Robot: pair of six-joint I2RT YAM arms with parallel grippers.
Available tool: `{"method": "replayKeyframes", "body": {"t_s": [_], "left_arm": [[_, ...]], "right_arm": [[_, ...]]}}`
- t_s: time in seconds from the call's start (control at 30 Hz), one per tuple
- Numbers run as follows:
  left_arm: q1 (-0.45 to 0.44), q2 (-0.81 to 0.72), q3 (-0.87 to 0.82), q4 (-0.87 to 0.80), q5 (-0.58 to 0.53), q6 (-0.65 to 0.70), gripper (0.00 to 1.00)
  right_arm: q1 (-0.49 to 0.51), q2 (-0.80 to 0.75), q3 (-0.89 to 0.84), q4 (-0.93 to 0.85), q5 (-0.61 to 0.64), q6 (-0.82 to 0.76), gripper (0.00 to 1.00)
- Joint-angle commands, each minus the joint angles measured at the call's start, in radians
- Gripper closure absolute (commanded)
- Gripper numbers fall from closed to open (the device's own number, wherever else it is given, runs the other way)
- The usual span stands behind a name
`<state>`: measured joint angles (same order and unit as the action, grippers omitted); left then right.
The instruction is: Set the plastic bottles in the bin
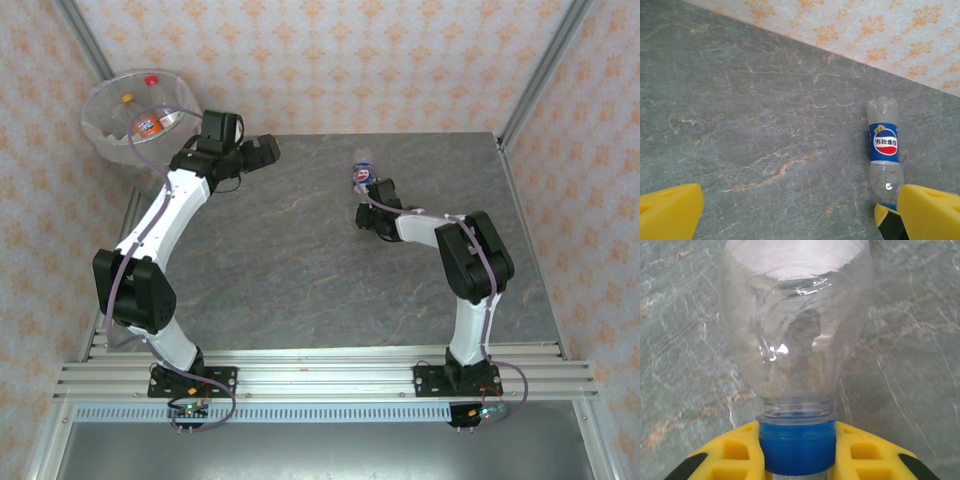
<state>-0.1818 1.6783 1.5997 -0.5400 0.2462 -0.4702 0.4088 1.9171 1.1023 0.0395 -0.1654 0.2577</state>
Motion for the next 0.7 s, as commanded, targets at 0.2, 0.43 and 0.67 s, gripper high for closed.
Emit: {"method": "replayKeyframes", "body": {"t_s": [0.2,0.43,0.67], "left_arm": [[-0.002,0.019,-0.098,0.196,0.166,-0.059,0.0],[-0.01,0.019,-0.203,0.416,0.315,-0.169,0.0],[-0.073,0.027,-0.193,0.511,0.441,-0.134,0.0]], "right_arm": [[-0.002,-0.234,-0.217,0.201,-0.099,0.01,1.0],[-0.001,-0.362,-0.323,0.26,-0.153,0.012,1.0],[0.011,-0.48,-0.426,0.376,-0.217,0.05,1.0]]}}
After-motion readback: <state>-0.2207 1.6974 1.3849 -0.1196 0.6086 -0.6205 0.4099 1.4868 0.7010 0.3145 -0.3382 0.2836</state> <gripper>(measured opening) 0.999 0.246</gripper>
